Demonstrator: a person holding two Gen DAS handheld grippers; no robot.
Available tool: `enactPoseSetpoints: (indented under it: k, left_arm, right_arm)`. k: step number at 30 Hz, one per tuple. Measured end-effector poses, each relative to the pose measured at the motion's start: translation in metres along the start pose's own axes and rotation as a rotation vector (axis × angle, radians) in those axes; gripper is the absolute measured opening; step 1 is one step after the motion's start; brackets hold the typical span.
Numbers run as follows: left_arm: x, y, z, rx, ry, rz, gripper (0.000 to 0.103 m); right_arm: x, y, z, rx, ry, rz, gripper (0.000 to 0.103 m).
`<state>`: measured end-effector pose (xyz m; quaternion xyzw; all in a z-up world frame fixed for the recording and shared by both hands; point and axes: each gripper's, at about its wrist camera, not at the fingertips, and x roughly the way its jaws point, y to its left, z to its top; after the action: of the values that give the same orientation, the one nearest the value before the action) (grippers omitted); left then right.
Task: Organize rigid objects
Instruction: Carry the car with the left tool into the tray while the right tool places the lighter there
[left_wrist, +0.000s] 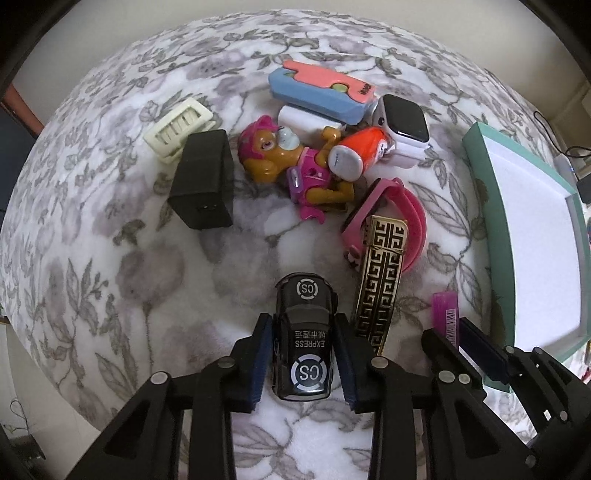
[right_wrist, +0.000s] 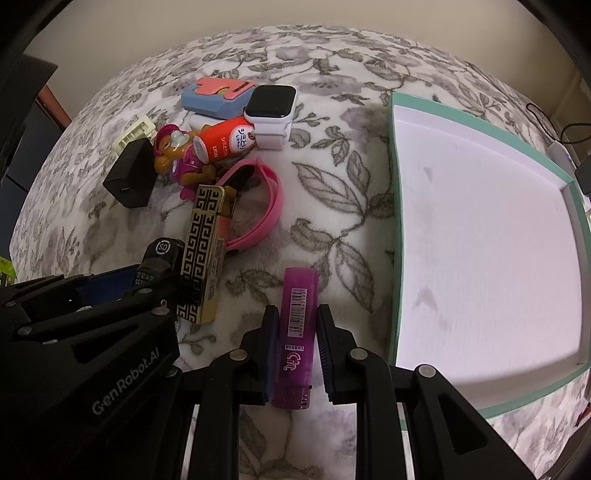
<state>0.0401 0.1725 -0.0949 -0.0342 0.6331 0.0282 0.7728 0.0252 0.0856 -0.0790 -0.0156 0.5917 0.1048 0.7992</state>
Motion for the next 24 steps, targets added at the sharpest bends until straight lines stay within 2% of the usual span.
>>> enactPoseSetpoints:
  k: [7,14,18,21,24]
  left_arm:
    - [-0.025,0.011,0.002,-0.046,-0.049,-0.043,0.035]
    - [-0.07,0.016,0.002,-0.066,-0.186,-0.099,0.035]
    - [-0.09,0.002,0.012,-0.024,-0.233,-0.09,0.035]
    - [-0.087,-0.018,0.021,0.026,-0.222,-0.093,0.035]
    - [-0.085,-0.044,0.027,0.059,-0.202,-0.117,0.035]
  right_arm:
    - [-0.021,-0.006,0.003,0.017,-0.049,0.058,0.02]
    - [-0.051,-0.018,0.009,0.053,-0.128,0.093,0.02]
    - [-0.061,-0.032,0.016,0.081,-0.155,0.063,0.02]
    - [-0.063,-0.05,0.022,0.118,-0.156,0.026,0.02]
    - [-0.066,-0.069,0.025,0.138,-0.167,-0.055,0.02]
